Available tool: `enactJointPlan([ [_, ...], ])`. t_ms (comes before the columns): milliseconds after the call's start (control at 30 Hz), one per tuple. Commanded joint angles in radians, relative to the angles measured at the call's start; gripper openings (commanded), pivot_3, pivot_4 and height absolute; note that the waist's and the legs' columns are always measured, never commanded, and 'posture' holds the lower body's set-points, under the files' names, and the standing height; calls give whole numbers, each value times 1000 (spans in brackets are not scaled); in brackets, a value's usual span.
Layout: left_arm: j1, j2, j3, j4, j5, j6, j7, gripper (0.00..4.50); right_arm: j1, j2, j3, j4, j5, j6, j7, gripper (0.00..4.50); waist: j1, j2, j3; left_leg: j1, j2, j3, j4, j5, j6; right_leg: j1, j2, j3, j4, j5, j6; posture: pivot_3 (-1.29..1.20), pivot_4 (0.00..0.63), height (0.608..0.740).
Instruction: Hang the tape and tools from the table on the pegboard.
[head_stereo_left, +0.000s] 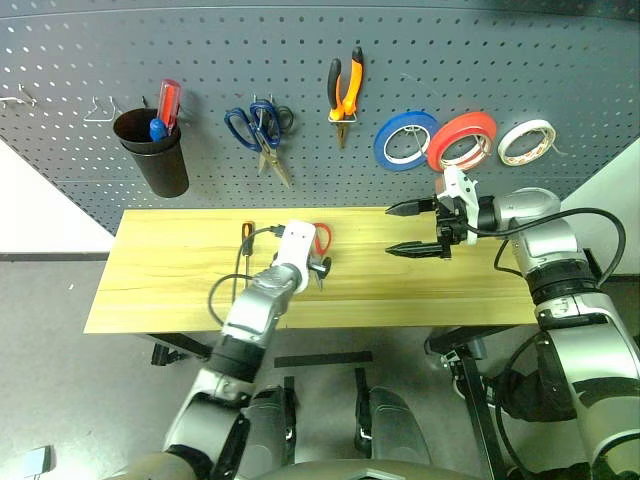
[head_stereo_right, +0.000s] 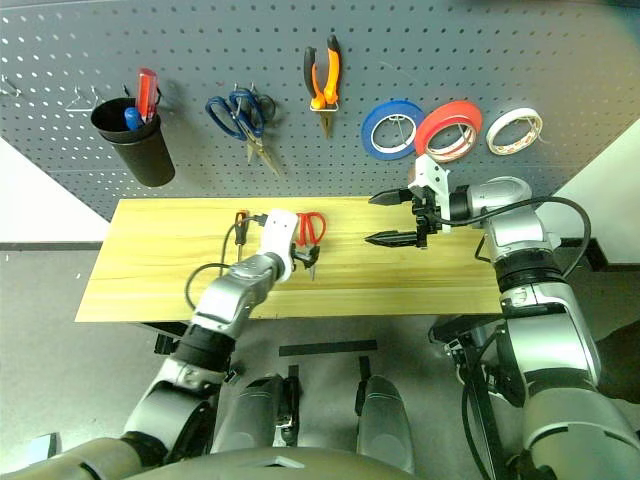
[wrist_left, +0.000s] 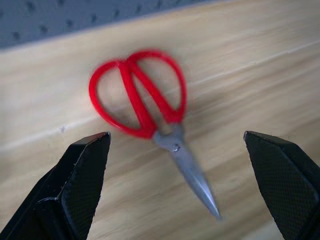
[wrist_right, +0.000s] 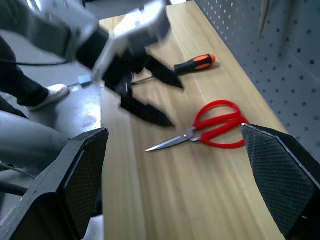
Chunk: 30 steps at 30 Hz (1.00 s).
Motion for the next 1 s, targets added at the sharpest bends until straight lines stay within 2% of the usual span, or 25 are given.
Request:
enactJointPlan([
  [33, -58, -59, 37, 96, 30, -12, 108, 4500, -21, -25, -32, -14, -4, -18, 12, 4458, -1, -1, 3, 0, 0, 0, 0, 0, 0, 0, 0, 0, 0, 0, 0, -33, 279, 732],
  [333, -209, -146, 146, 336, 28, -43, 300, 4500, -3, -42, -50, -36, -19, -19, -2, 4458, -18, -3, 31, 0, 1, 0, 0, 0, 0, 0, -1, -1, 0, 0, 0, -69, 307, 732],
  [533, -298, -159, 186, 478, 8, -46, 326, 4500, 28, -50, -55, -82, -22, -8, -17, 4458, -25, -1, 44, -1, 1, 0, 0, 0, 0, -1, -2, -1, 0, 0, 0, -99, 319, 732],
  [867, -326, -188, 238, 507, -53, 34, 349, 4500, 52, -74, -62, -121, -27, -4, -35, 4458, -30, -1, 44, -1, 1, 0, -1, 0, 0, -1, -2, -2, 0, 0, 0, -109, 312, 732],
  [1000, -314, -187, 234, 504, -55, 37, 365, 3585, 44, -70, -61, -110, -34, -16, -43, 4500, -30, -1, 44, -1, 1, 0, -1, 0, 0, -1, -2, -2, 0, 0, 0, -108, 308, 732],
])
